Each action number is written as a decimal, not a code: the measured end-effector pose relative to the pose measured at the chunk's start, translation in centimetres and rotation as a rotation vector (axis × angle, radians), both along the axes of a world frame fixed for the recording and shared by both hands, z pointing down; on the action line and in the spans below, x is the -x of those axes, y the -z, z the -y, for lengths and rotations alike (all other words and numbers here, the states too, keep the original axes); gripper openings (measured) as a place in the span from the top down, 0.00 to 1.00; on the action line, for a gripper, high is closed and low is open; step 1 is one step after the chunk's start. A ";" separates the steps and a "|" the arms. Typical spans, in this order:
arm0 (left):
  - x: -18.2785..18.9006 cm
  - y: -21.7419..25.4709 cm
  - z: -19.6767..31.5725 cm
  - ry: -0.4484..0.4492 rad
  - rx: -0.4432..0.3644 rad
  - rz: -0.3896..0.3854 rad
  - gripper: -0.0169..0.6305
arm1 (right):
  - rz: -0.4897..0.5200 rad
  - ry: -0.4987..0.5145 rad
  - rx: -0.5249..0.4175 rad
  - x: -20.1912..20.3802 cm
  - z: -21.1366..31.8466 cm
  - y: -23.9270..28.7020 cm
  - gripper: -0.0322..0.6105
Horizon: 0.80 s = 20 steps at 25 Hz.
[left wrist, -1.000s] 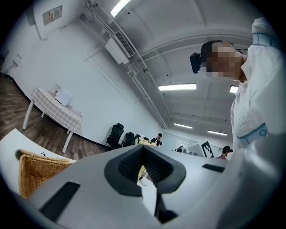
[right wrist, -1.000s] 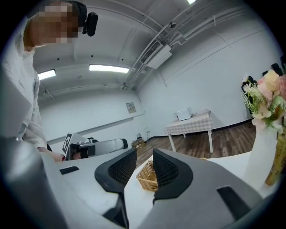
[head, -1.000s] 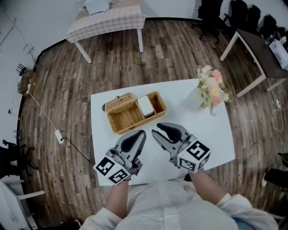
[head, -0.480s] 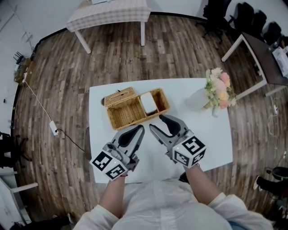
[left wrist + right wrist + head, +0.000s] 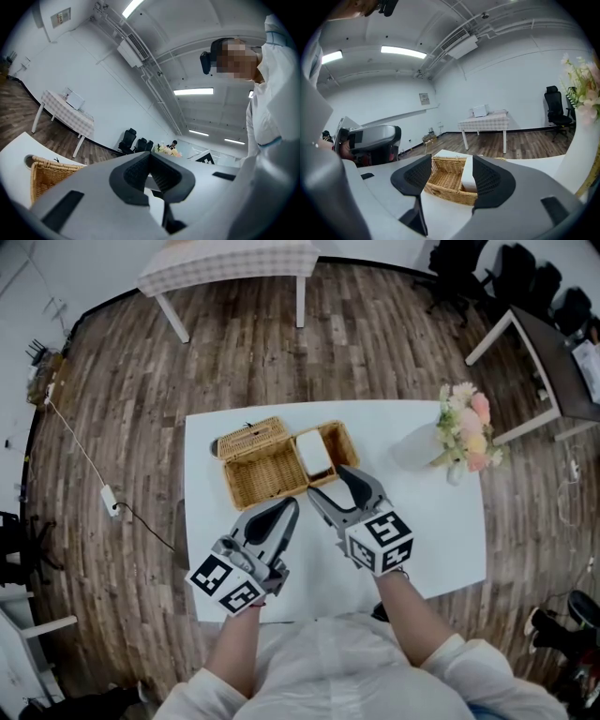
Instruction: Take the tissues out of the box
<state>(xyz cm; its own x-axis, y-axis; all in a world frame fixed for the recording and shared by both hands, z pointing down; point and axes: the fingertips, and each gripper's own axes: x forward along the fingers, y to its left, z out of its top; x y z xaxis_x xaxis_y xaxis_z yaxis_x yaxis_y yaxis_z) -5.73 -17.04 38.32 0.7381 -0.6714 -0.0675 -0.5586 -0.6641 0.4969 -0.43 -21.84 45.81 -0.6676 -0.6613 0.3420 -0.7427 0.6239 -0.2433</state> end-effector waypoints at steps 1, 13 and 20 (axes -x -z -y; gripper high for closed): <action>0.0 -0.1 0.1 0.001 0.002 -0.001 0.97 | -0.009 -0.009 0.006 0.0 0.3 -0.4 0.52; 0.4 -2.1 2.0 0.012 0.041 -0.017 0.97 | -0.105 -0.092 0.070 0.1 3.7 -5.4 0.49; 0.3 -3.1 3.3 0.013 0.058 -0.038 0.97 | -0.186 -0.096 0.106 0.5 4.9 -7.8 0.47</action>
